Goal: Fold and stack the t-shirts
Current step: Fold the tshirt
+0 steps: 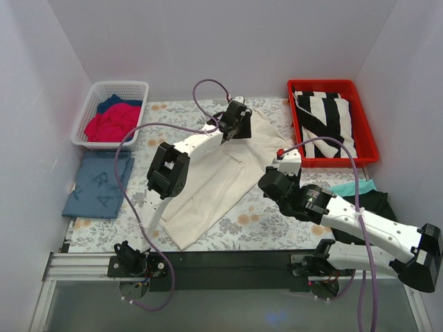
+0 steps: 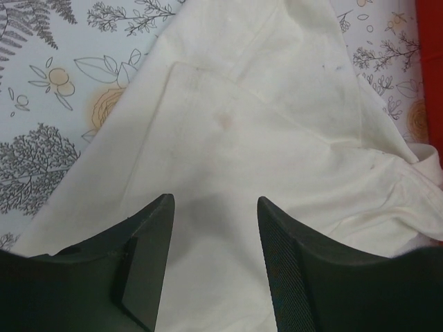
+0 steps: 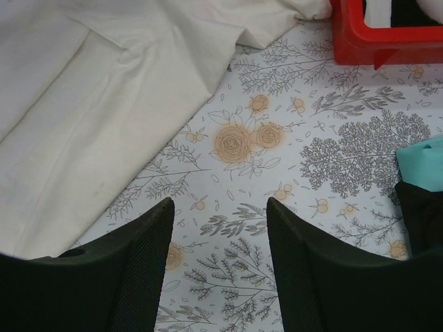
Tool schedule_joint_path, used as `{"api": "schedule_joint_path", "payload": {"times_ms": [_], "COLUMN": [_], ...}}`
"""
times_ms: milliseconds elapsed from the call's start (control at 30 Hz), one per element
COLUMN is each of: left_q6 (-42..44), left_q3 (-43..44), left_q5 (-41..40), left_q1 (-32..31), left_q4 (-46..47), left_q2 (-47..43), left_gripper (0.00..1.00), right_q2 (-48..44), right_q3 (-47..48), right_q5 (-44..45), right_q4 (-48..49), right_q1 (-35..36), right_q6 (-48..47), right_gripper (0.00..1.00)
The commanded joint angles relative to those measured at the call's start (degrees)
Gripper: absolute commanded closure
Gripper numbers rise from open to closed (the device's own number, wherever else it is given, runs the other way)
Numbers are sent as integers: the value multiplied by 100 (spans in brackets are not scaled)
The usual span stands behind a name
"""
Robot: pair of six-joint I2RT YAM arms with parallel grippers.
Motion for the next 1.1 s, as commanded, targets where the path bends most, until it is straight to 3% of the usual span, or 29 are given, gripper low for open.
{"api": "schedule_joint_path", "payload": {"times_ms": [0, 267, 467, 700, 900, 1067], "left_q6": [266, -59, -997, -1659, -1817, -2441], "left_q3": [571, 967, 1407, 1320, 933, 600], "left_q5": [-354, -952, -1461, -1725, -1927, -2287], "left_q1": [15, 32, 260, 814, 1078, 1403], "left_q4": [-49, -506, -1297, -2105, -2211, -2563], "left_q2": [185, 809, 1240, 1302, 1188, 1048], "left_gripper": [50, 48, 48, 48, 48, 48], "right_q2": [-23, -190, -155, -155, -14, 205], "right_q3": [-115, -309, -318, -353, -380, -335], "right_q5": [7, -28, -54, -98, -204, -283], "right_q4": [-52, -17, 36, 211, 343, 361], "right_q1": [-136, -330, -391, -444, -488, -506], "right_q6": [79, 44, -79, -237, -290, -325], "right_gripper": [38, 38, 38, 38, 38, 38]}}
